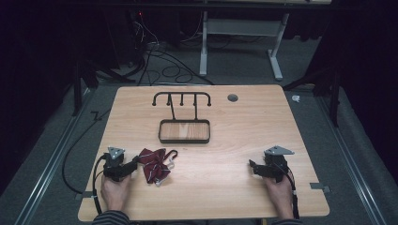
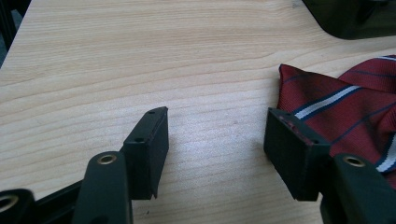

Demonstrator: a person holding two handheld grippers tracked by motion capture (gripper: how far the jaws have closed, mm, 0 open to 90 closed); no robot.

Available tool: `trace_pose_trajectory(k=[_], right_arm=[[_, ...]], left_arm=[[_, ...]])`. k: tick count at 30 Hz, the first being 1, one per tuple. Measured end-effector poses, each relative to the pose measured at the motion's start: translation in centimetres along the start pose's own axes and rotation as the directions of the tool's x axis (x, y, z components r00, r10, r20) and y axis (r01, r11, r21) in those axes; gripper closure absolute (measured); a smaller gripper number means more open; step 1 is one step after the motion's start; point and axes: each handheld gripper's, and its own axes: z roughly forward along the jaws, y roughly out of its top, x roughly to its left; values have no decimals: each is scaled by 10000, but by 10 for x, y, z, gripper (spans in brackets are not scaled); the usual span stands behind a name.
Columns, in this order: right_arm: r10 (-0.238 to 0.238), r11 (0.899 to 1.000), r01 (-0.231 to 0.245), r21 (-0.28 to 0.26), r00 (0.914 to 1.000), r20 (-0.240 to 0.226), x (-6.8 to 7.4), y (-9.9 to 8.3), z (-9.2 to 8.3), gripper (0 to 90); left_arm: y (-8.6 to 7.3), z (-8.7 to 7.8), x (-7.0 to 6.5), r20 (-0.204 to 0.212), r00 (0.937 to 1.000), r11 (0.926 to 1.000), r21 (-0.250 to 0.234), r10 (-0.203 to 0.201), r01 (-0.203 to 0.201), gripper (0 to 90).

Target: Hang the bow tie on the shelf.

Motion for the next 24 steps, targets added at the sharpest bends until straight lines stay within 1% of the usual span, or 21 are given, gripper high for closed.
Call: trace_pose_trajectory(k=[2,6,8,15,18,24], right_arm=[[-4,10000,4,-1,10000,3,0,0,0,262],[-3,10000,3,-1,10000,2,0,0,0,262],[0,10000,0,-1,10000,2,0,0,0,262],[-1,10000,1,-3,10000,5,0,0,0,263],[-1,10000,1,-3,10000,6,0,0,0,263],[5,10000,-5,-1,10000,1,0,0,0,262]], left_arm=[[0,-1,0,-20,10000,10000,14,4,-4,424],[-1,-3,1,79,9999,10000,31,-85,85,425],[0,-5,1,92,9999,9999,-48,-96,97,426],[3,-14,1,342,9993,9998,-140,-122,127,436],[4,-19,1,461,9986,9994,-235,-243,254,436],[8,-30,-4,688,9976,9994,-330,-70,93,452]])
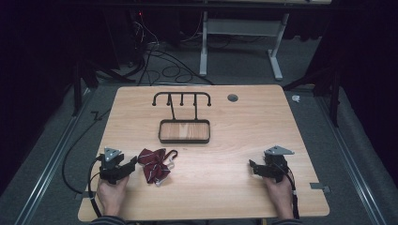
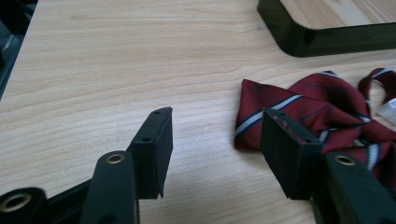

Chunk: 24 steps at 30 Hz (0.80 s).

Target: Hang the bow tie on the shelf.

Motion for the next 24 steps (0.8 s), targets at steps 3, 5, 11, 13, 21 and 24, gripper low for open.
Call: trace_pose_trajectory(k=[3,5,11,13,21,24], right_arm=[[-5,10000,5,0,10000,-1,0,0,0,262],[-24,10000,24,-7,10000,0,0,0,0,263],[-25,10000,25,-7,10000,-2,0,0,0,262],[-22,10000,22,-6,10000,-2,0,0,0,262],[-21,10000,21,-7,10000,-6,0,0,0,262],[-21,10000,21,-7,10000,-5,0,0,0,262]], left_arm=[[1,-3,-3,112,9999,10000,-31,80,-80,459],[3,-6,-6,223,9996,9998,-77,178,-176,466],[9,-11,-16,535,9973,9983,-311,504,-488,498],[11,-11,-20,683,9961,9978,-390,559,-533,511],[19,-8,-36,1324,9853,9939,-347,1084,-1047,531],[21,-6,-41,1493,9814,9927,-267,1206,-1179,538]])
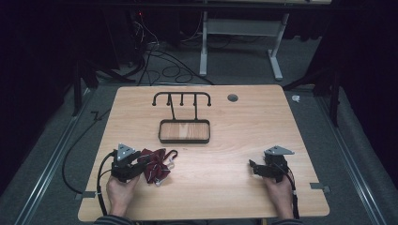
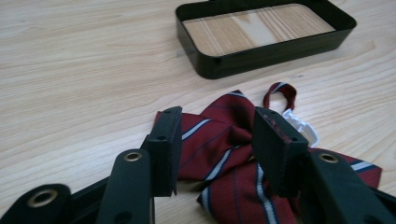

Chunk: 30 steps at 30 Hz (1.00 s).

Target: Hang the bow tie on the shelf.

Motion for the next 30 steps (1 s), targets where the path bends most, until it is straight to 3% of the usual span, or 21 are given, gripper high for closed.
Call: trace_pose_trajectory(k=[16,30], right_arm=[[1,10000,-1,1,10000,0,0,0,0,262],[10,10000,-10,2,10000,1,0,0,0,262]], left_arm=[[15,17,-14,799,9958,9984,312,448,-474,568],[31,39,-25,1472,9856,9942,561,831,-922,580]])
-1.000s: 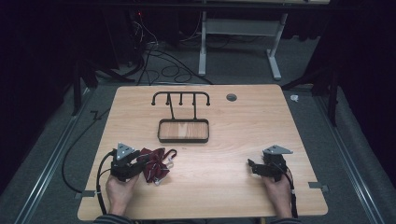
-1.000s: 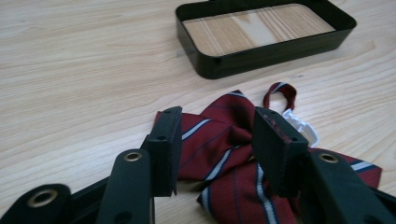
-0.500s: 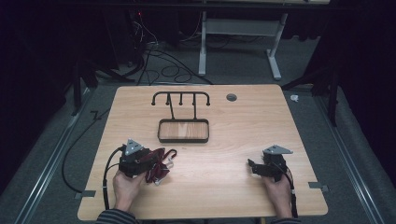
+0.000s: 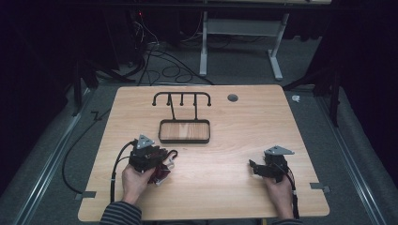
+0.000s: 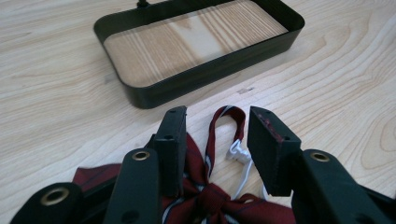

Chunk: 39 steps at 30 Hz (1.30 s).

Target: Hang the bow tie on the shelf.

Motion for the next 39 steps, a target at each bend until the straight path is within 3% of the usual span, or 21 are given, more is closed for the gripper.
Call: trace_pose_trajectory(k=[2,15,21,39], right_arm=[[1,10000,-1,0,10000,1,0,0,0,262],[9,10000,-9,12,10000,-7,0,0,0,263],[26,10000,-26,18,10000,-9,0,0,0,263],[15,10000,-15,8,10000,-21,0,0,0,263]], left_arm=[[2,3,0,214,9998,10000,-6,-59,60,585],[15,26,-4,408,9985,9979,527,361,-382,617],[16,41,-2,435,9985,9950,927,320,-359,639],[11,59,4,372,9992,9892,1453,147,-200,721]])
